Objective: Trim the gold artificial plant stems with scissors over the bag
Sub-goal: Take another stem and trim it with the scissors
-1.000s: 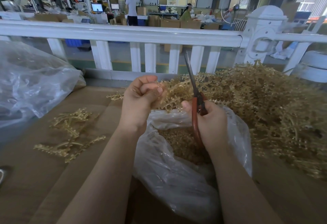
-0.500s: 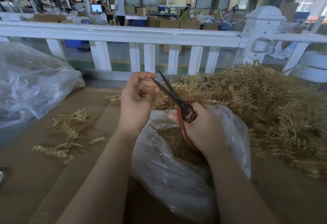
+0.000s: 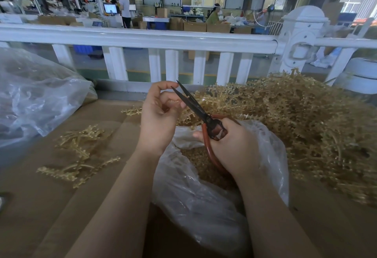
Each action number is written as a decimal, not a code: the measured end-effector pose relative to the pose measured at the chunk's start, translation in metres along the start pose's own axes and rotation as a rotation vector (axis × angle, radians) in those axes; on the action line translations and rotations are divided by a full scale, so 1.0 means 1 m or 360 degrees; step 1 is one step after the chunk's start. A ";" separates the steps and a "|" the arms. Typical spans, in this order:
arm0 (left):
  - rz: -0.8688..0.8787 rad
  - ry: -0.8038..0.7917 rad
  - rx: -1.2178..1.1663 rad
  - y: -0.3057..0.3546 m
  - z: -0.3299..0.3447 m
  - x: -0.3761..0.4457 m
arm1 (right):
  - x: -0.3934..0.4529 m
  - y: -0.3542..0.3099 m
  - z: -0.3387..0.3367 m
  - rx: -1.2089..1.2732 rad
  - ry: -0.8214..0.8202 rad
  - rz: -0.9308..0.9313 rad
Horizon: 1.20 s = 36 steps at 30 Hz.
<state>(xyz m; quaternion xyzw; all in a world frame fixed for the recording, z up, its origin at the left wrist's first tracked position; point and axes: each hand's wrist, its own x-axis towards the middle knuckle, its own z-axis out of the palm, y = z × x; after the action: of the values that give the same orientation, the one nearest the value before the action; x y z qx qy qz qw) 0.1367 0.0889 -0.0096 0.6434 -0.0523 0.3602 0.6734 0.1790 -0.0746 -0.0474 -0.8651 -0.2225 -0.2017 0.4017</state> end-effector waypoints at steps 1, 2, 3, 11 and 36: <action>-0.0006 0.0008 -0.0002 0.000 0.000 0.000 | 0.000 0.000 0.000 0.0002 -0.0008 0.0005; -0.0009 0.0010 -0.0004 0.000 0.000 0.000 | 0.000 0.000 0.000 0.0000 -0.0014 0.0008; -0.0010 0.0008 -0.0010 0.000 -0.001 0.000 | 0.000 0.000 0.000 -0.0002 -0.0019 0.0008; -0.0021 -0.0001 -0.0089 0.000 -0.001 0.001 | 0.001 -0.001 -0.001 -0.0001 -0.0063 0.0028; -0.0656 0.0072 -0.0653 -0.002 0.011 -0.002 | 0.006 -0.008 -0.003 0.0930 -0.0141 0.0436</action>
<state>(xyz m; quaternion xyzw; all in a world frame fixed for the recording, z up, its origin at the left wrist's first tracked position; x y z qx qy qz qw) 0.1409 0.0782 -0.0108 0.4827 0.0228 0.2120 0.8494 0.1788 -0.0708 -0.0374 -0.7431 -0.1699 -0.0356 0.6463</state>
